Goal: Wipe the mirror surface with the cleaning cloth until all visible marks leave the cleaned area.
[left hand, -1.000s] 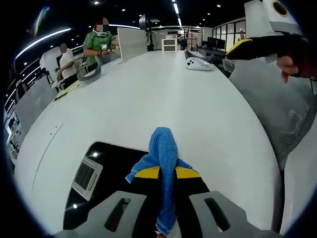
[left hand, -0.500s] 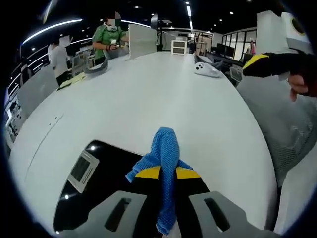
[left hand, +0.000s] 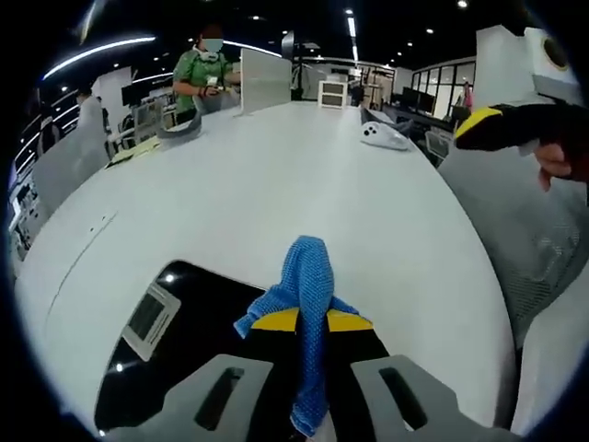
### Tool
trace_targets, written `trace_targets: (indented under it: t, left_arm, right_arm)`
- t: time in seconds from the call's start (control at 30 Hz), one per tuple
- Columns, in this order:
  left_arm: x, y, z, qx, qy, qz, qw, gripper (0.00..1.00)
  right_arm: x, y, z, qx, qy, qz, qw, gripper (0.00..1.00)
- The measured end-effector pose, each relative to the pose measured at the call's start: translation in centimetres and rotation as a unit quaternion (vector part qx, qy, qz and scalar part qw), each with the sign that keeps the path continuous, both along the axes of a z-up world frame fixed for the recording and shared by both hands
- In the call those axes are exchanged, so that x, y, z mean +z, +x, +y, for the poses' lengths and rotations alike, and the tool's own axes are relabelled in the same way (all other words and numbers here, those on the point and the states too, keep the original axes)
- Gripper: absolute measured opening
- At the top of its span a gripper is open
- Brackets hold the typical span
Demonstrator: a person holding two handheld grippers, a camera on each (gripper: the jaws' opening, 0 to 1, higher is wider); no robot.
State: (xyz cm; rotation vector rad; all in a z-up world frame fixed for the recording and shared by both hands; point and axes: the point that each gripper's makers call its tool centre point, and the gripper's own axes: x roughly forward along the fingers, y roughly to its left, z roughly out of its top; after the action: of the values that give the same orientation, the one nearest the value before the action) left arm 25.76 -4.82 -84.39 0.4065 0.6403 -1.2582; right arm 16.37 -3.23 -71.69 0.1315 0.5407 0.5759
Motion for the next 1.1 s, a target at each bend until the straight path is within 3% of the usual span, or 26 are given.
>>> trace_targets:
  t: [1.1]
  left_arm:
    - [0.0,1.6,0.7,0.003,-0.005,-0.006,1.0,0.07]
  right_arm:
    - [0.1,0.3,0.4,0.006,0.003,0.002,1.0,1.0]
